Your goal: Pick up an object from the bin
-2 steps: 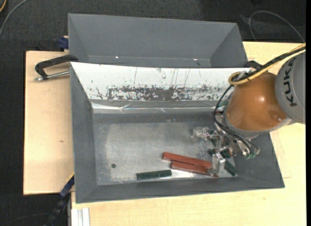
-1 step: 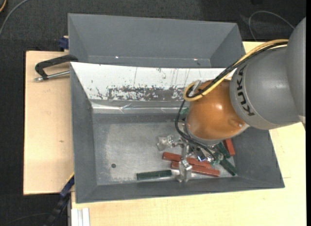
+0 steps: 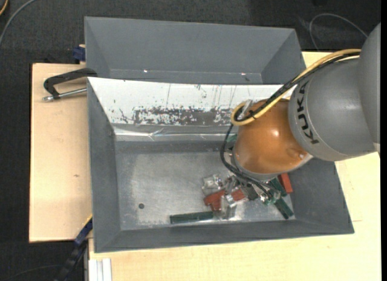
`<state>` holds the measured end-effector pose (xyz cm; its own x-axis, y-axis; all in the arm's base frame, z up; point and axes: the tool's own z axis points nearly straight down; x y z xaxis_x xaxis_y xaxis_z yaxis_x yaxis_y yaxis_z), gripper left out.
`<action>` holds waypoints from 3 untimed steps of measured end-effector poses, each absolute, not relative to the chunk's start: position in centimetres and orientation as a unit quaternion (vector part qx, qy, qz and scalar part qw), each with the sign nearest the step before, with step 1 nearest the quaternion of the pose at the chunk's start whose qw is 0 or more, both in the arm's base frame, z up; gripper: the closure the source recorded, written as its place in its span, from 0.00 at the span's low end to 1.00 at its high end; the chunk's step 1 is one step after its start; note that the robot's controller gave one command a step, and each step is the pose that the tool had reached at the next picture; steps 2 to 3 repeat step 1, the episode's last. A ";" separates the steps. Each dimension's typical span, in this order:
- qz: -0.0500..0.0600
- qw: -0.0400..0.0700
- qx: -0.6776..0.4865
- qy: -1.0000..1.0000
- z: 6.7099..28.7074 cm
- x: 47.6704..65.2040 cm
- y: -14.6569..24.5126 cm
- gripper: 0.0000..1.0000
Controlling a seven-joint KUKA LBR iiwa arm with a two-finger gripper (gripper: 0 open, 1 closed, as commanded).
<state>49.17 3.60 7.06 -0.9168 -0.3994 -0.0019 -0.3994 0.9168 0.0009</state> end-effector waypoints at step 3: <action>-0.001 0.007 -0.204 0.979 21.9 51.6 2.0 1.00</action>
Offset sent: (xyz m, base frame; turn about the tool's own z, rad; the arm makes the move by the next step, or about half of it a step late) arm 0.0212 -0.0164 0.1429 -0.0012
